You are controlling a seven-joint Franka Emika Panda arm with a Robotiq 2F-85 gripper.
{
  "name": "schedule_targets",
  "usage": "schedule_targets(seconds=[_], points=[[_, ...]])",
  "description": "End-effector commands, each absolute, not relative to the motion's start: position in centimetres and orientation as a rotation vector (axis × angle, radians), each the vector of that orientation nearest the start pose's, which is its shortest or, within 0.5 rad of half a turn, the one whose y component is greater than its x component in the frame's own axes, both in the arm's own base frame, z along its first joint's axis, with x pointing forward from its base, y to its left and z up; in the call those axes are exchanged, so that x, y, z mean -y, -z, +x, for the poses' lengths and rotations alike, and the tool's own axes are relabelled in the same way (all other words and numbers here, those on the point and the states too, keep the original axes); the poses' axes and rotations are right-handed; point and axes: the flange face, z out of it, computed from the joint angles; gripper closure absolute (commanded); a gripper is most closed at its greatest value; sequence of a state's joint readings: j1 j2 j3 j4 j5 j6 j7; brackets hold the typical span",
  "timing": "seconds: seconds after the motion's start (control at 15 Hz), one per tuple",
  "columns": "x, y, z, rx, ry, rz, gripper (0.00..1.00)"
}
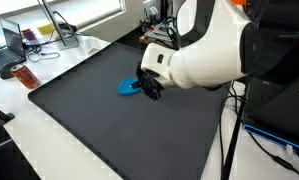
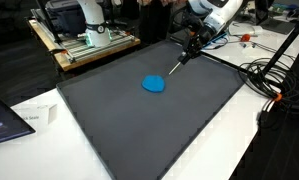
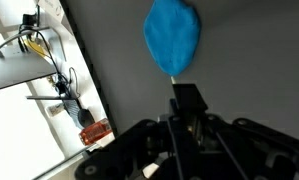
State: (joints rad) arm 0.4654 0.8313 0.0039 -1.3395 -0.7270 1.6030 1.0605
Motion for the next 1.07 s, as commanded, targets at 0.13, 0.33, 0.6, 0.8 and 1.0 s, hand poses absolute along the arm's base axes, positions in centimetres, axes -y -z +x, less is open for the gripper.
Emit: schedule_targets(seconds=[0.13,0.33,0.6,0.8,1.0], points=[[-25.8,-20.7,65.1,0.354,-0.147,2.147,0.97],[-26.2,-19.7,65.2,0.333,-0.140,2.131,0.97],[-26.3,-18.6,65.5,0.318,-0.147,2.104,0.97],[-26.3,-18.4,66.0,0.303,-0.180,2.082,0.97],[-26.2,-18.7,66.5,0.286,-0.224,2.056,0.97]])
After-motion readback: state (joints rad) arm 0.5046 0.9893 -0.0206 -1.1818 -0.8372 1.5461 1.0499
